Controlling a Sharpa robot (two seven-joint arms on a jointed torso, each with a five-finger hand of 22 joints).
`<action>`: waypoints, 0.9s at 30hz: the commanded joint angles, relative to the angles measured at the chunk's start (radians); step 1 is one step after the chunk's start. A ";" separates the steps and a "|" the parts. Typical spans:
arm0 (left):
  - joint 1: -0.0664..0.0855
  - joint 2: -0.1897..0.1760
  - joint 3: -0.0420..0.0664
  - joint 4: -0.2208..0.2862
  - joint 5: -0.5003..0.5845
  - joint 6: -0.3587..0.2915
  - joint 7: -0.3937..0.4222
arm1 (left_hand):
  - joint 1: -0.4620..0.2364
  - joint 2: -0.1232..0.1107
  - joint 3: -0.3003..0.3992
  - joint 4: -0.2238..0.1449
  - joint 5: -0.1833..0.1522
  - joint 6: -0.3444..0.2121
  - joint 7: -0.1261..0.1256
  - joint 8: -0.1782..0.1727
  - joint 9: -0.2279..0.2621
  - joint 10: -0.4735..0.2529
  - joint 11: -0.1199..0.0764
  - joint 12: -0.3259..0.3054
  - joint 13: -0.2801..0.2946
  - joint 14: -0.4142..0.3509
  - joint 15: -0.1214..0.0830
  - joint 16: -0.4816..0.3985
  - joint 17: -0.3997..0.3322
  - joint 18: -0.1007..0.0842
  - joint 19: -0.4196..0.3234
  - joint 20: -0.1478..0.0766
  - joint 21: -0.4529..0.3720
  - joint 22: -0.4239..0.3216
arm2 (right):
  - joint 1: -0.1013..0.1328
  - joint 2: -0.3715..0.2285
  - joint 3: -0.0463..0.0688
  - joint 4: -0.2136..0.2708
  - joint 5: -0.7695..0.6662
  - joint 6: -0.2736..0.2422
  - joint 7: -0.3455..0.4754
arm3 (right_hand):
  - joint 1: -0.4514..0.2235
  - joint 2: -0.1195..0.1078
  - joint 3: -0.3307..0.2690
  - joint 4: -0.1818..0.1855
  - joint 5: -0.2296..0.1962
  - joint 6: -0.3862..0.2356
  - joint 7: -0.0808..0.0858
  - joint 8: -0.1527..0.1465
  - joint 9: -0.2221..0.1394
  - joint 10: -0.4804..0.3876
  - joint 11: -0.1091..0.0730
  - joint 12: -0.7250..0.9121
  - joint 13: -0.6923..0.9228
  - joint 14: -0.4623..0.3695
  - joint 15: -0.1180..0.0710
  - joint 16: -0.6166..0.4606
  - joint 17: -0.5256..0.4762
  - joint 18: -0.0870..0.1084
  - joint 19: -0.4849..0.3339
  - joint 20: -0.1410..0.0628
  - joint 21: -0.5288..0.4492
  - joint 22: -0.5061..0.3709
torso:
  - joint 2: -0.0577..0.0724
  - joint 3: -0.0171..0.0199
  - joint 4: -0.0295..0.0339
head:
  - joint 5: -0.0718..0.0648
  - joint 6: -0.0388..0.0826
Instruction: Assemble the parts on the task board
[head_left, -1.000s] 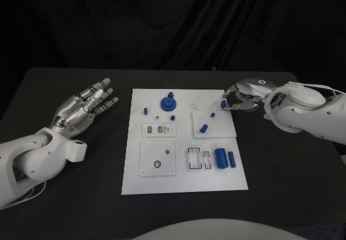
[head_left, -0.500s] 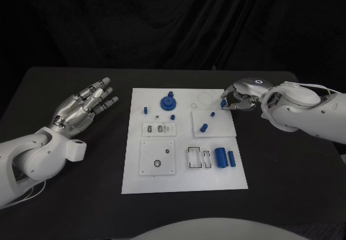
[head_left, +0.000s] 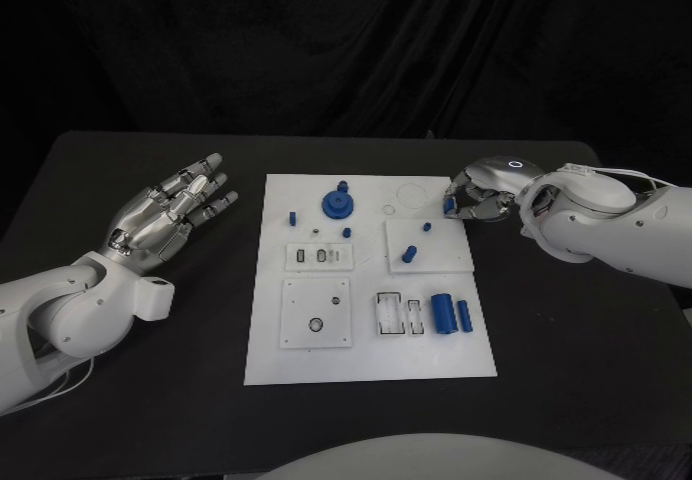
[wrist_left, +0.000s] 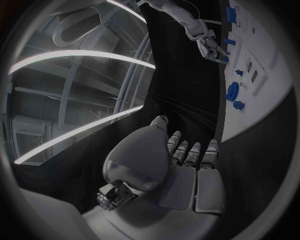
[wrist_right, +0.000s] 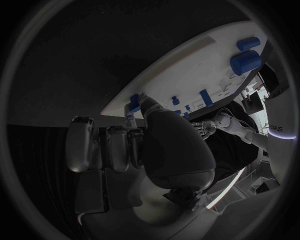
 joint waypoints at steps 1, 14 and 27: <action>-0.003 0.001 0.001 0.001 0.004 0.014 0.018 | 0.009 0.000 0.007 -0.001 0.005 -0.007 0.000 -0.002 0.001 -0.005 0.002 -0.007 -0.001 0.001 0.009 0.000 -0.001 0.010 -0.001 0.010 -0.001 -0.001 | -0.004 0.003 0.001 -0.004 -0.003 -0.008 -0.014 | 0.014 0.000 0.001 -0.008 0.006 0.011 -0.001 0.006 0.006 0.104 0.004 0.003 0.263 0.075 -0.001 -0.006 0.180 0.004 -0.004 0.000 -0.006 0.136 | 0.000 -0.0006 0.0006 | 0.000 -0.001; -0.007 -0.003 0.001 0.001 0.004 0.015 0.017 | 0.009 0.000 0.007 -0.001 0.005 -0.007 0.000 -0.002 0.001 -0.005 0.002 -0.007 -0.001 0.001 0.009 0.000 -0.001 0.010 -0.001 0.010 -0.001 -0.001 | -0.005 0.004 0.001 0.005 -0.003 -0.072 0.002 | 0.036 0.019 0.014 -0.024 0.070 0.040 -0.007 0.027 0.047 0.104 -0.002 0.003 0.263 0.072 -0.006 -0.017 0.171 0.005 -0.005 -0.005 -0.014 0.136 | 0.000 -0.0006 0.0006 | 0.008 -0.003; -0.009 -0.006 0.001 0.002 0.004 0.012 0.014 | 0.009 0.001 0.009 -0.002 0.005 -0.006 0.000 -0.002 0.001 -0.004 0.002 -0.007 -0.001 0.001 0.010 0.000 -0.001 0.010 0.000 0.010 -0.001 0.000 | 0.065 -0.007 0.003 0.206 -0.003 -0.106 0.010 | 0.046 0.018 0.022 -0.034 0.115 0.047 -0.003 0.032 0.068 0.104 0.000 0.003 0.263 0.074 -0.007 -0.014 0.174 0.005 -0.004 -0.006 -0.016 0.138 | 0.001 0.0000 -0.0011 | 0.016 -0.003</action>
